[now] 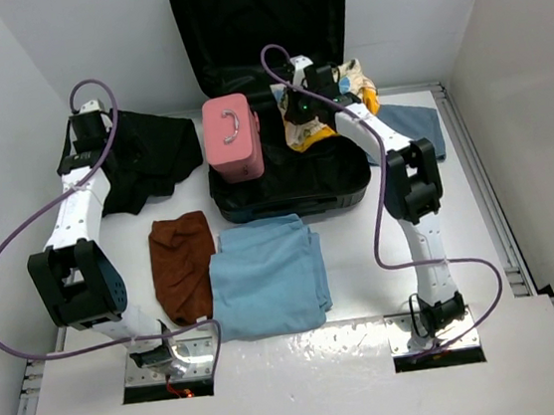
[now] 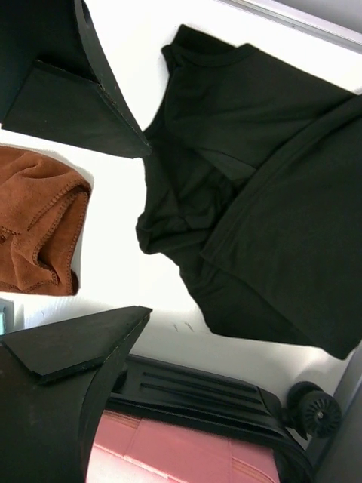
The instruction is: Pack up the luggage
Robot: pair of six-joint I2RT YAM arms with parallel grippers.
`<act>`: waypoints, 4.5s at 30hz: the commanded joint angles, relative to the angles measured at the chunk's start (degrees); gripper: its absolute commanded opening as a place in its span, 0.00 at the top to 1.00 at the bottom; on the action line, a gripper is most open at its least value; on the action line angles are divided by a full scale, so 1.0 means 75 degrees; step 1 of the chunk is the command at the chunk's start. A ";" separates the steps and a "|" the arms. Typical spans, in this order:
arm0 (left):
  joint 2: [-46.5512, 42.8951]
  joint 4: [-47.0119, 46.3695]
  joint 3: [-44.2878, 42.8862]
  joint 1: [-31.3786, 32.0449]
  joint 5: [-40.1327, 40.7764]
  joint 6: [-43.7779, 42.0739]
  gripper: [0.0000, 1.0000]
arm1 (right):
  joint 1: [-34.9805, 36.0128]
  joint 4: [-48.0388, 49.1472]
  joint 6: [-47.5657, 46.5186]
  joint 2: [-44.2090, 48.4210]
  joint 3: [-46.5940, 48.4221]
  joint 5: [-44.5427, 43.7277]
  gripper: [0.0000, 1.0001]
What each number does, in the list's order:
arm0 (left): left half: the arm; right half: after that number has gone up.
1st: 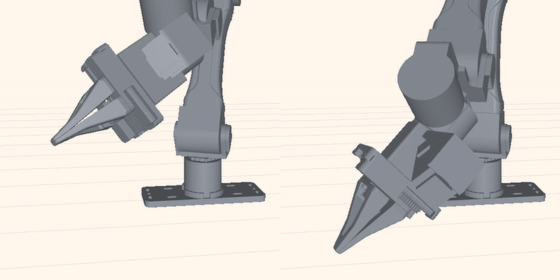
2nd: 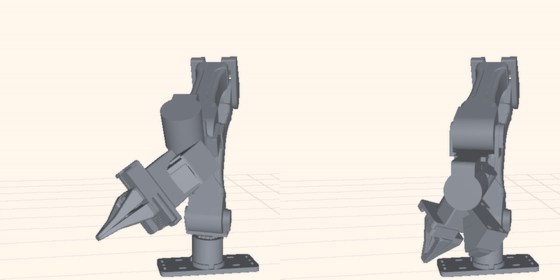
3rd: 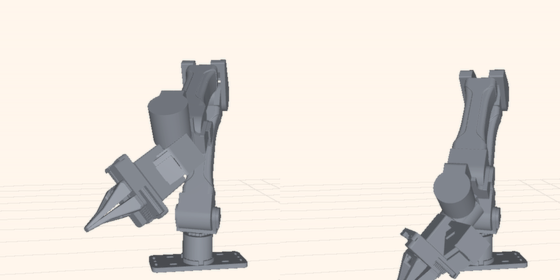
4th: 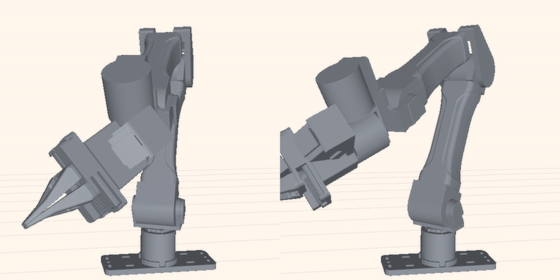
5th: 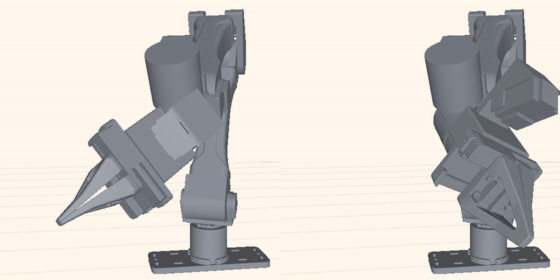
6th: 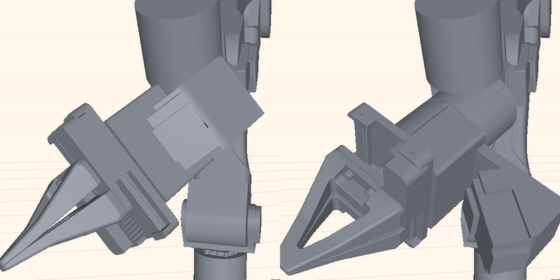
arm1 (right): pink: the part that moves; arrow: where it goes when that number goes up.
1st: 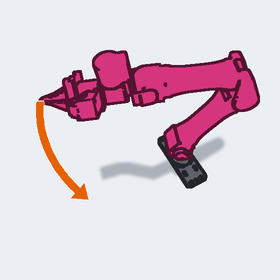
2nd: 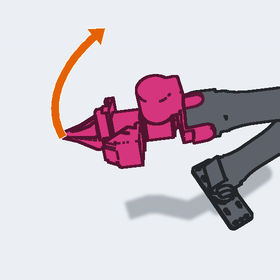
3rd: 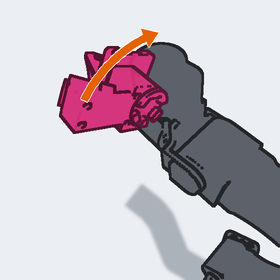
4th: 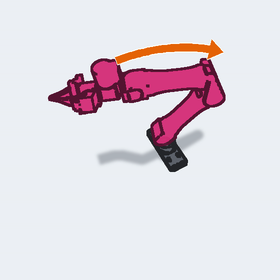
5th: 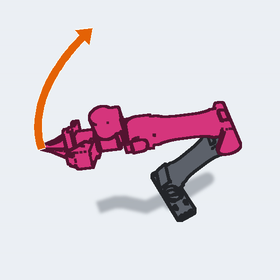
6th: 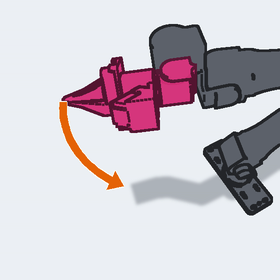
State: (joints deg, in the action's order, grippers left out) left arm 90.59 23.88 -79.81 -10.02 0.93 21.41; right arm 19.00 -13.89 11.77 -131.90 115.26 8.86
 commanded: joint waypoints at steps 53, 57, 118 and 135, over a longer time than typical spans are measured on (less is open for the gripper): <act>0.0191 -0.0114 -0.0573 0.0258 -0.0077 -0.0370 0.16 | -0.0706 0.1946 -0.0103 0.2493 -0.2442 -0.2246 0.96; 0.0448 -0.0114 -0.0748 0.0258 -0.0077 -0.0370 0.16 | -0.0648 0.2168 -0.0397 0.2119 -0.2641 -0.2997 0.96; 0.1023 0.0004 -0.1347 0.0399 -0.0042 -0.0440 0.13 | -0.2499 -0.1791 0.0808 -0.0201 -0.0592 -0.2679 0.50; 0.1387 0.0074 -0.1570 0.0328 -0.0264 -0.0440 0.13 | -0.3952 -0.2099 -0.1088 -0.0333 -0.0963 -0.2531 0.40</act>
State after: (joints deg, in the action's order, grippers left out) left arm 100.97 24.84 -89.10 -7.44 -0.08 18.09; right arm -9.26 -29.87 9.56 -137.36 111.53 -10.63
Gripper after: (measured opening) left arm 0.873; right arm 0.571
